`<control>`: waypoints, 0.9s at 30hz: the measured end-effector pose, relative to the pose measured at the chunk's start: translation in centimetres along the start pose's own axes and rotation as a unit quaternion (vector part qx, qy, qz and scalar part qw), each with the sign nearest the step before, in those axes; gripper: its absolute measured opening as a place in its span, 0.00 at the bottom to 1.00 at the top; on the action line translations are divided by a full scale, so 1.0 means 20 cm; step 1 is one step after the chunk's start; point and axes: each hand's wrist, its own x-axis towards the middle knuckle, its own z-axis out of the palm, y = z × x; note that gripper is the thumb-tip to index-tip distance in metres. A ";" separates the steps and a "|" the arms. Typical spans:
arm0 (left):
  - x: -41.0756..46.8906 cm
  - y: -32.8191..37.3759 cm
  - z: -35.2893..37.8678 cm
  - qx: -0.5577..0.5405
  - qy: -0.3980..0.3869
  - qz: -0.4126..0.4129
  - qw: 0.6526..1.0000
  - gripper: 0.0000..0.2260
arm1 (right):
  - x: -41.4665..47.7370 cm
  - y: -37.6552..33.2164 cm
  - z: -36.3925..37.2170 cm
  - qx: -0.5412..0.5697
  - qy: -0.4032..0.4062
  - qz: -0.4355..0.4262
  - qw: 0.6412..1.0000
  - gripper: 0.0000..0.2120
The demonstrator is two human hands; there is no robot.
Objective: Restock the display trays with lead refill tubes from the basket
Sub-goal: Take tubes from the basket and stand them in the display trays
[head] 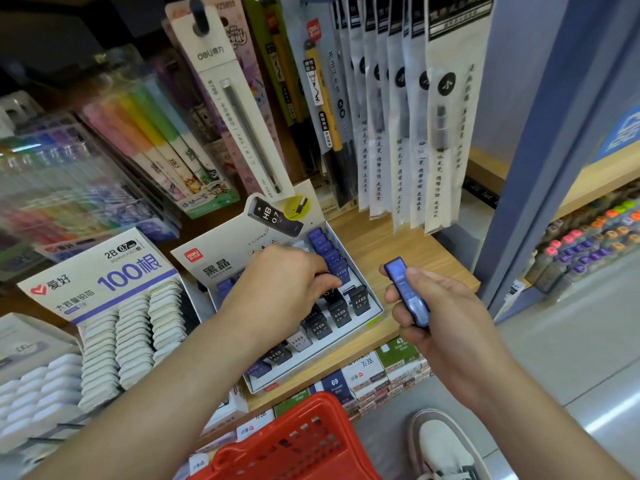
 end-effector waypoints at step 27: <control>0.03 0.04 -0.02 -0.060 -0.079 -0.072 0.992 0.10 | 0.00 -0.01 0.01 0.117 -0.011 -0.064 0.991 0.14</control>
